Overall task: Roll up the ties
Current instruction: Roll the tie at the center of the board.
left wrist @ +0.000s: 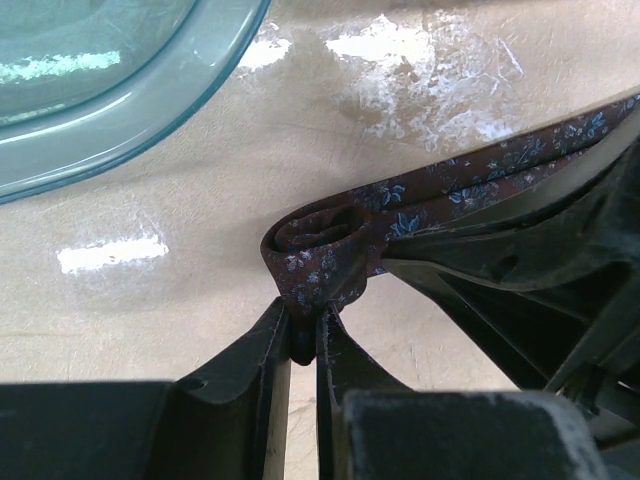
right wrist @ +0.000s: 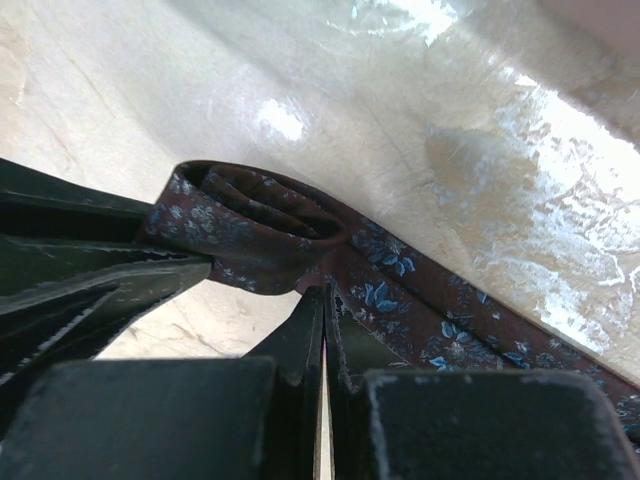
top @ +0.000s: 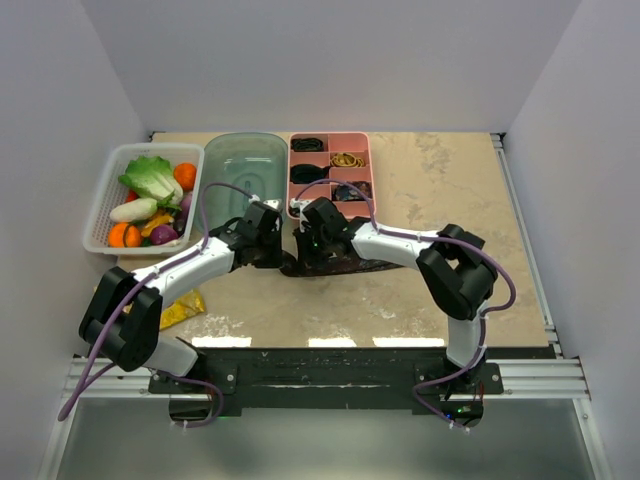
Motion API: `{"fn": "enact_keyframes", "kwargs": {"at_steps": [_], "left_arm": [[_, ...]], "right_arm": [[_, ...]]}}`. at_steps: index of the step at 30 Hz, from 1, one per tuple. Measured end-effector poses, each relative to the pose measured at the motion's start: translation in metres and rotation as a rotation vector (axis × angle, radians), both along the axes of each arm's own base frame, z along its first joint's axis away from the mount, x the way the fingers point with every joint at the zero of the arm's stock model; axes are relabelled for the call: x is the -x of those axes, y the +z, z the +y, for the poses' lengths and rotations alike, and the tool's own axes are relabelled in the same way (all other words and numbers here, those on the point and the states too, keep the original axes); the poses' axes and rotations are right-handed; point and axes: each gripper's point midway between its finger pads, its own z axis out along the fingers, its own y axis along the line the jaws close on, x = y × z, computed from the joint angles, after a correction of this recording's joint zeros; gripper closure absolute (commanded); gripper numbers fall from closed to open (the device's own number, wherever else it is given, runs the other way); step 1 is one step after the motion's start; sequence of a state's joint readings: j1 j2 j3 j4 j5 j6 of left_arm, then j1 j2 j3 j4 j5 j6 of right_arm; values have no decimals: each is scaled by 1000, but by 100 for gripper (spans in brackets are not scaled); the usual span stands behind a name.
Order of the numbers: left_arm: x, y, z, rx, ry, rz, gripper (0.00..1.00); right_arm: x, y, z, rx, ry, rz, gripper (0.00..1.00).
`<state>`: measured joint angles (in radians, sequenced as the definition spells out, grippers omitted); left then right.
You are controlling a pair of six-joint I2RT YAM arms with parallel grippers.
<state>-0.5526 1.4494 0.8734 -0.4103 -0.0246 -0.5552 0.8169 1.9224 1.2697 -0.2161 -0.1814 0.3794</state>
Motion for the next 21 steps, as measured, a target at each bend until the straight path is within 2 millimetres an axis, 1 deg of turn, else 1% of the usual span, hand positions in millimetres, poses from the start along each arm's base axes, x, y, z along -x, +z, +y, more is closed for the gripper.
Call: {"fn": "enact_keyframes", "kwargs": {"at_steps": [4, 10, 17, 21], "left_arm": [[0, 1, -1, -5, -2, -4, 100], [-1, 11, -11, 3, -26, -24, 100], [-1, 6, -13, -24, -30, -15, 100], [-2, 8, -14, -29, -33, -22, 100]], "right_arm": [[-3, 3, 3, -10, -2, -11, 100], [-4, 2, 8, -28, 4, -7, 100], [-5, -9, 12, -29, 1, 21, 100], [-6, -7, 14, -43, 3, 26, 100]]}}
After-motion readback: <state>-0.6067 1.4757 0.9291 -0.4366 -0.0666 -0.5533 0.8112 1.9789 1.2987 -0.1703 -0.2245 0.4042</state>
